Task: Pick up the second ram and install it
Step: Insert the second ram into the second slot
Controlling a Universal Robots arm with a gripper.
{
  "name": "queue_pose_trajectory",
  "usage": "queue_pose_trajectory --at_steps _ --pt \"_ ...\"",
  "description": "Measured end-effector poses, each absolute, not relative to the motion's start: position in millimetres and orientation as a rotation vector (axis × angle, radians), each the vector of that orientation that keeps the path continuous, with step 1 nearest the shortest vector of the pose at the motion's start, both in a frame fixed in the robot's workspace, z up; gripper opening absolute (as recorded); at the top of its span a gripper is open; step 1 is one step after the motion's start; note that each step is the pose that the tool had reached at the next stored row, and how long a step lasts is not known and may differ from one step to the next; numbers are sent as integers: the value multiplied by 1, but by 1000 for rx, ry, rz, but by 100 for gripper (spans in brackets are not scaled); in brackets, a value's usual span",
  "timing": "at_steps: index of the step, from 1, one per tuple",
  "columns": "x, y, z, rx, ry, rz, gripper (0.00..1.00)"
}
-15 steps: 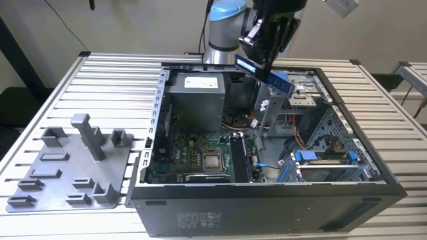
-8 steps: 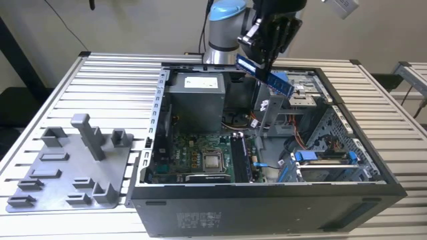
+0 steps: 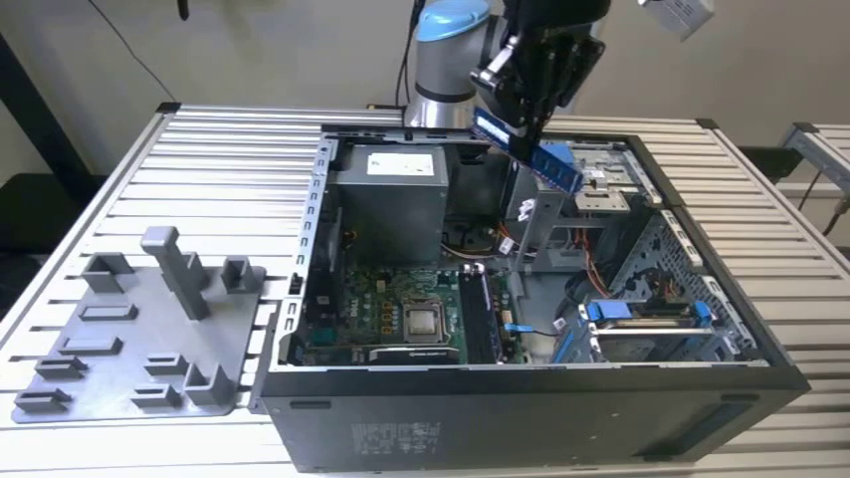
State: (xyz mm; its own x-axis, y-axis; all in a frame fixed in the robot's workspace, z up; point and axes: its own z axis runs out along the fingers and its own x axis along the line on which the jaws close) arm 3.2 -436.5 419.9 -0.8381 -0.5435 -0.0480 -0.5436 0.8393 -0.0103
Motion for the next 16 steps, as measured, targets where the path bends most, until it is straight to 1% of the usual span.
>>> queue_pose_trajectory --at_steps 16 --pt "3 -437 420 -676 3018 1 14"
